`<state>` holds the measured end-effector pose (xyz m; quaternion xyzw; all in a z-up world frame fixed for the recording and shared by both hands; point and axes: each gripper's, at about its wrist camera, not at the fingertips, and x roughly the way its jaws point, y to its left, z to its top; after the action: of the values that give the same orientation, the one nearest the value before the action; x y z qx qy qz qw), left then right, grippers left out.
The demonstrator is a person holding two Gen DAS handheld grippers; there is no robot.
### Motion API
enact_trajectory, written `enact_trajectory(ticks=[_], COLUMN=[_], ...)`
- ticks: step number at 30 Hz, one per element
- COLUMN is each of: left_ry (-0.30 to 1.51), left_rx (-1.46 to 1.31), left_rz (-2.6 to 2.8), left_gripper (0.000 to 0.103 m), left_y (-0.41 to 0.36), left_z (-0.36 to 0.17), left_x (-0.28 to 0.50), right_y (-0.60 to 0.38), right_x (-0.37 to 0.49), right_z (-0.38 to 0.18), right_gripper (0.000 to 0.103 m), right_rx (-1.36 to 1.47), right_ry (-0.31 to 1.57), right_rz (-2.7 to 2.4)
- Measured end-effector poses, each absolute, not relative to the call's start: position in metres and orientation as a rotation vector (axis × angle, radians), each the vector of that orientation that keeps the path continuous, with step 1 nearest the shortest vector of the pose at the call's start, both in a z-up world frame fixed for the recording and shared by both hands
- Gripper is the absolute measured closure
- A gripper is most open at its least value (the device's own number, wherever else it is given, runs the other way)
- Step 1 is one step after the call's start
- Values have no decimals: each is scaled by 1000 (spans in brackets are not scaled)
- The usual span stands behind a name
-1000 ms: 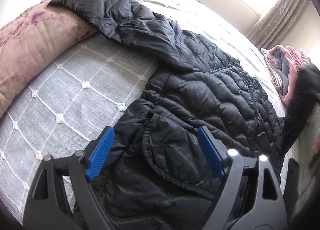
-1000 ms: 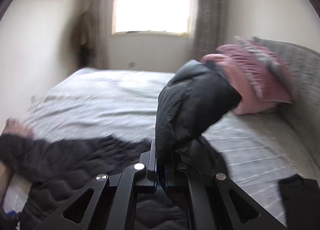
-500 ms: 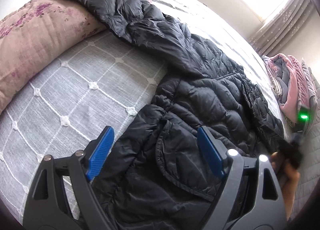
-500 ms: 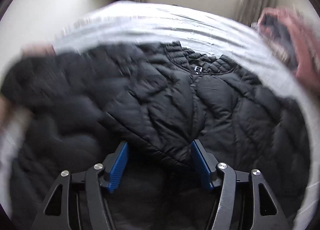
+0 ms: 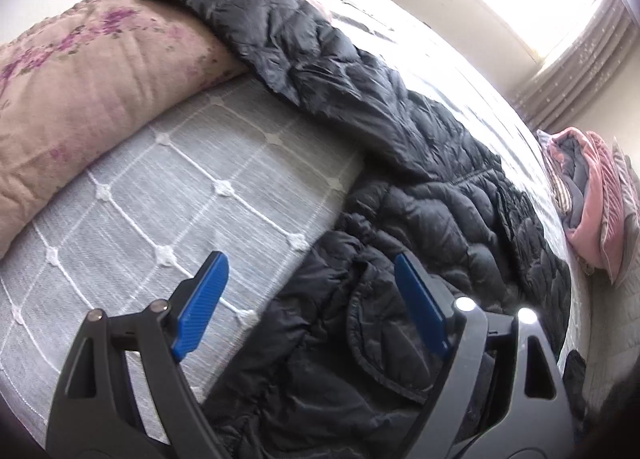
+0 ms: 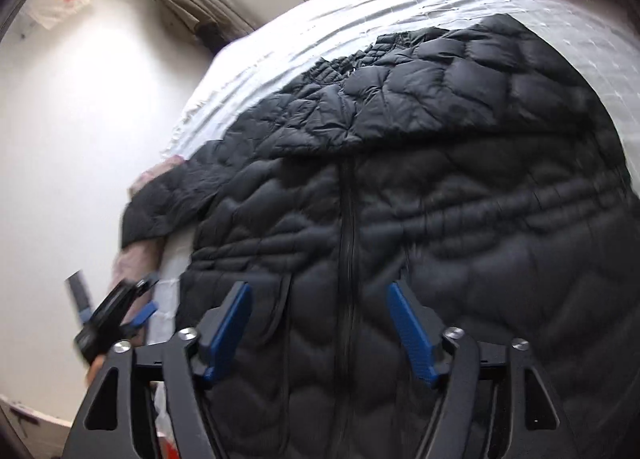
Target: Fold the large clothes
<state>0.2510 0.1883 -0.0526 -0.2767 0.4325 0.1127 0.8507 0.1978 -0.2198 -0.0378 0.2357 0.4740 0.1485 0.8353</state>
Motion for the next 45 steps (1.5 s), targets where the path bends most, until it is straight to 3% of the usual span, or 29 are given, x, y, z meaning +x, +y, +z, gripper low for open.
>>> enact_trajectory(ticks=[7, 14, 28, 29, 31, 33, 45], left_ry=[832, 828, 869, 864, 864, 854, 580], left_rx=[-575, -545, -568, -559, -538, -554, -548], left_rz=[345, 439, 592, 603, 628, 615, 429], left_gripper=[18, 18, 19, 28, 56, 96, 99], left_y=[227, 285, 343, 344, 347, 353, 300], left_z=[-29, -3, -29, -31, -34, -34, 62], left_x=[243, 298, 395, 397, 401, 401, 378], right_y=[-244, -276, -302, -304, -309, -313, -343], right_x=[188, 185, 186, 186, 187, 188, 183], right_z=[-63, -62, -61, -62, -64, -66, -68], right_gripper=[23, 22, 22, 22, 22, 22, 22], right_rx=[544, 613, 682, 679, 674, 684, 791], right_ry=[1001, 984, 959, 957, 960, 962, 921], right_rz=[306, 269, 230, 215, 177, 174, 124])
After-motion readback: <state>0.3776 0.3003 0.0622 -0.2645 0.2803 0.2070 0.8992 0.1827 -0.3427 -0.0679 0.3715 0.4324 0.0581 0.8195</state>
